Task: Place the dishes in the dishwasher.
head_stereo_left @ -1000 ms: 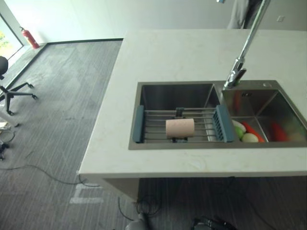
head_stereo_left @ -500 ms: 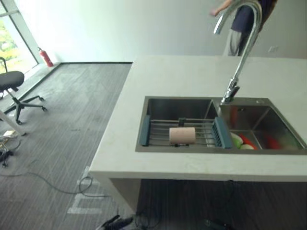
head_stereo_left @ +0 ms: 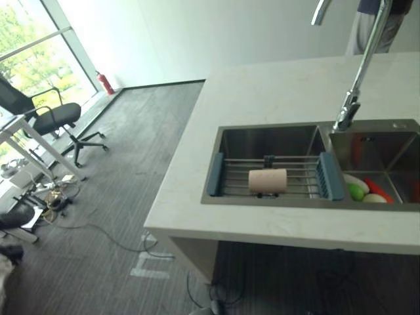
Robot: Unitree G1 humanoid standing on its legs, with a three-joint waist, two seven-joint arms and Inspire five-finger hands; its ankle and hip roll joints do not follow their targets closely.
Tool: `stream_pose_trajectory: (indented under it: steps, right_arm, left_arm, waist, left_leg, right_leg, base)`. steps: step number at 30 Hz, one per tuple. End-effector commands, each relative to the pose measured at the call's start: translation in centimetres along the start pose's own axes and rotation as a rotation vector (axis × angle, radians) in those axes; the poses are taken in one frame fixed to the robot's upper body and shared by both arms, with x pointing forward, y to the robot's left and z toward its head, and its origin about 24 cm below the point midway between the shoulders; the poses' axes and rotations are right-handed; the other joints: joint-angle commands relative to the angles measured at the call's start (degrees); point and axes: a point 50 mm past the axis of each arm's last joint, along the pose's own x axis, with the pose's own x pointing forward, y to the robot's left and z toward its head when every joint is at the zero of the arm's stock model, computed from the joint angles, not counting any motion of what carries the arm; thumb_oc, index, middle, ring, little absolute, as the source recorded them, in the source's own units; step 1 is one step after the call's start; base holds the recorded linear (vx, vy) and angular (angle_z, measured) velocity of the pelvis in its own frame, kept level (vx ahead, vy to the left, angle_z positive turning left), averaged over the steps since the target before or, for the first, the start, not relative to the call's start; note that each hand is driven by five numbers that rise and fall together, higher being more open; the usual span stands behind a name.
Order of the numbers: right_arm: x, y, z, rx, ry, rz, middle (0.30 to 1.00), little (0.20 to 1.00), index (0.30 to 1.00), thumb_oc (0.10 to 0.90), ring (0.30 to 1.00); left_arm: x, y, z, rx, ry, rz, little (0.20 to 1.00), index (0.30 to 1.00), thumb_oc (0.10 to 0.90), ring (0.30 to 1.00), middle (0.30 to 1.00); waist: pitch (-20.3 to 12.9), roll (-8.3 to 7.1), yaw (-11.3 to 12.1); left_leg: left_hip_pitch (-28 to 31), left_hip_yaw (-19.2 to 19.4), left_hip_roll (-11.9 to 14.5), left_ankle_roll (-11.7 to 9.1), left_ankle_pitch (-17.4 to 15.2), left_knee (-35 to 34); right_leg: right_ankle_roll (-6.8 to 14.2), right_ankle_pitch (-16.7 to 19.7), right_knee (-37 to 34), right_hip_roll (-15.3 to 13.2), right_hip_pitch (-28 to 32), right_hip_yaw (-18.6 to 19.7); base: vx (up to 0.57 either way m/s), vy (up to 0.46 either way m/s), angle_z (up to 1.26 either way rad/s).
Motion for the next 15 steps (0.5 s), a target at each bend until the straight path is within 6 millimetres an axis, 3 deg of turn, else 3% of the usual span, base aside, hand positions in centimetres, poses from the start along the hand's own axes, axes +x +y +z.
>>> stream_pose_trajectory:
  steps: [1, 4, 6, 7, 8, 15]
  right_arm:
    - [0.5, 2.7, 1.3, 0.074, -0.069, 0.072, 0.900, 0.900, 0.900, 0.800, 0.900]
    - [0.5, 2.6, 0.8, 0.065, -0.052, 0.072, 0.900, 0.900, 0.900, 0.800, 0.900]
    - [0.5, 2.5, 0.5, 0.064, -0.046, 0.073, 0.900, 0.900, 0.900, 0.800, 0.900]
    - [0.4, 2.5, -0.1, 0.059, -0.037, 0.075, 0.900, 0.900, 0.900, 0.800, 0.900]
    - [0.4, 2.5, -0.3, 0.057, -0.033, 0.075, 0.900, 0.900, 0.900, 0.800, 0.900]
    - [0.4, 2.3, -0.6, 0.037, -0.007, 0.069, 0.900, 0.900, 0.900, 0.800, 0.900]
  left_arm:
    - [2.0, 2.7, 6.4, -0.125, -0.276, 0.111, 0.900, 0.900, 0.800, 0.900, 0.900]
    - [1.3, 1.8, 11.0, -0.278, -0.476, 0.031, 0.900, 0.900, 0.800, 0.900, 0.900]
    - [0.8, 1.3, 12.4, -0.330, -0.536, -0.013, 0.900, 0.900, 0.800, 0.900, 0.900]
    - [-0.3, 0.0, 15.4, -0.466, -0.647, -0.154, 0.900, 0.900, 0.800, 0.900, 0.900]
    - [-0.8, -0.7, 16.9, -0.513, -0.691, -0.228, 0.900, 0.900, 0.800, 0.900, 0.900]
    - [-2.4, -4.0, 21.8, -0.495, -0.826, -0.530, 0.900, 0.900, 0.800, 0.900, 0.900]
  waist:
    - [1.2, -1.51, -1.7]
    - [1.1, -1.67, -2.1]
    - [1.1, -1.77, -2.3]
    - [0.9, -2.03, -3.0]
    - [0.9, -2.14, -3.5]
    - [1.0, -2.43, -6.0]
  left_leg:
    - [0.4, 1.2, 2.1, 0.2, -11.1, 10.5]
    - [0.6, 1.5, 2.1, 0.2, -11.3, 10.5]
    - [0.7, 1.6, 2.1, 0.1, -11.5, 10.5]
    - [0.9, 2.1, 2.2, 0.1, -11.6, 10.5]
    - [1.0, 2.4, 2.2, 0.1, -11.7, 10.5]
    - [1.2, 4.3, 2.4, 0.0, -11.6, 10.5]
  right_leg:
    - [4.4, -3.4, 0.5, -1.0, 0.8, -1.1]
    - [4.4, -3.4, 0.5, -0.9, 0.7, -0.8]
    - [4.4, -3.4, 0.5, -0.9, 0.7, -0.7]
    - [4.5, -3.3, 0.5, -0.7, 0.4, -0.4]
    - [4.7, -3.1, 0.5, -0.6, 0.2, -0.1]
    - [5.2, -2.2, 0.5, -0.2, -1.4, 1.6]
  base:
    - [0.03, -0.053, -0.01]
    - [0.03, -0.043, -0.01]
    - [0.04, -0.049, -0.14]
    - [0.06, -0.069, -0.26]
    - [0.06, -0.075, -0.21]
    - [0.03, -0.044, -0.20]
